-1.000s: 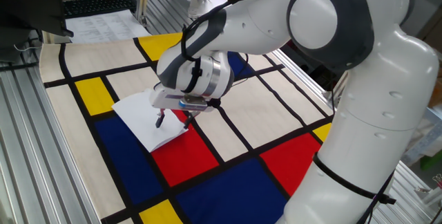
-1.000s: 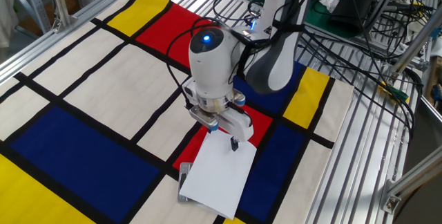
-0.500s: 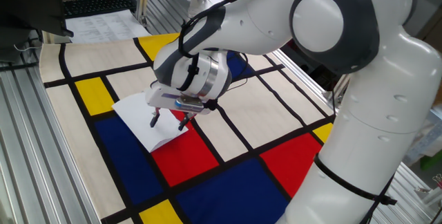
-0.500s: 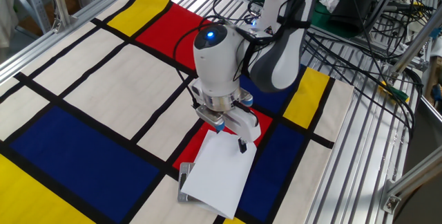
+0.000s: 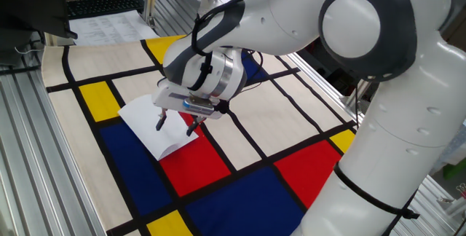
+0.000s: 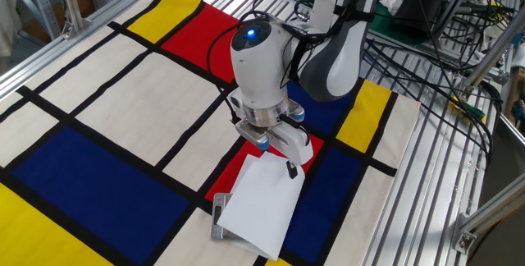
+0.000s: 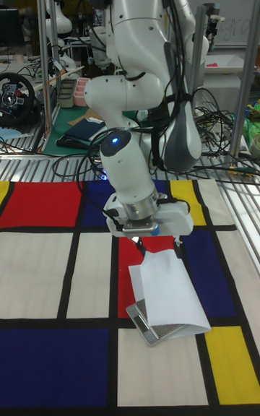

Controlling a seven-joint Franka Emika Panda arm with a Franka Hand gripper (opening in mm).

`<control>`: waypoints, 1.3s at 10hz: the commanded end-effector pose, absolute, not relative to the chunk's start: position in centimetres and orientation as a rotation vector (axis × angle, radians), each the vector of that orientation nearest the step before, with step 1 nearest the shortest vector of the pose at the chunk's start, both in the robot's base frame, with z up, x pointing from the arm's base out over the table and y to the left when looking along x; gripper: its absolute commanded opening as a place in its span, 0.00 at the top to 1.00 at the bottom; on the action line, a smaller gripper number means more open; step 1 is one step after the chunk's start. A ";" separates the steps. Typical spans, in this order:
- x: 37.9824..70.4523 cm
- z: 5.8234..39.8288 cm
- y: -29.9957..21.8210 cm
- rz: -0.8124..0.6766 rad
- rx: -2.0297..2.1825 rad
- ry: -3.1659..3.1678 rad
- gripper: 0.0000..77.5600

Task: Unfold a piece of paper

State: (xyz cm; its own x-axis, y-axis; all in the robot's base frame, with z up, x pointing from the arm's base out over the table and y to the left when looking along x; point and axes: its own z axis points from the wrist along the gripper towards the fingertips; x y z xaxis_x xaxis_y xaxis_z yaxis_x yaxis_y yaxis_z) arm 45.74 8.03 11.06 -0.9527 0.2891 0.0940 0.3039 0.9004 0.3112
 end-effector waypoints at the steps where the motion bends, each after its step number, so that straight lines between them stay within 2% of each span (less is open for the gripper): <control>1: 45.2 13.7 11.6 -0.505 -0.612 -2.980 0.00; 4: 45.4 14.9 12.9 -0.496 -0.630 -3.000 0.00; 13: 46.4 15.4 14.4 -0.510 -0.692 -3.036 0.00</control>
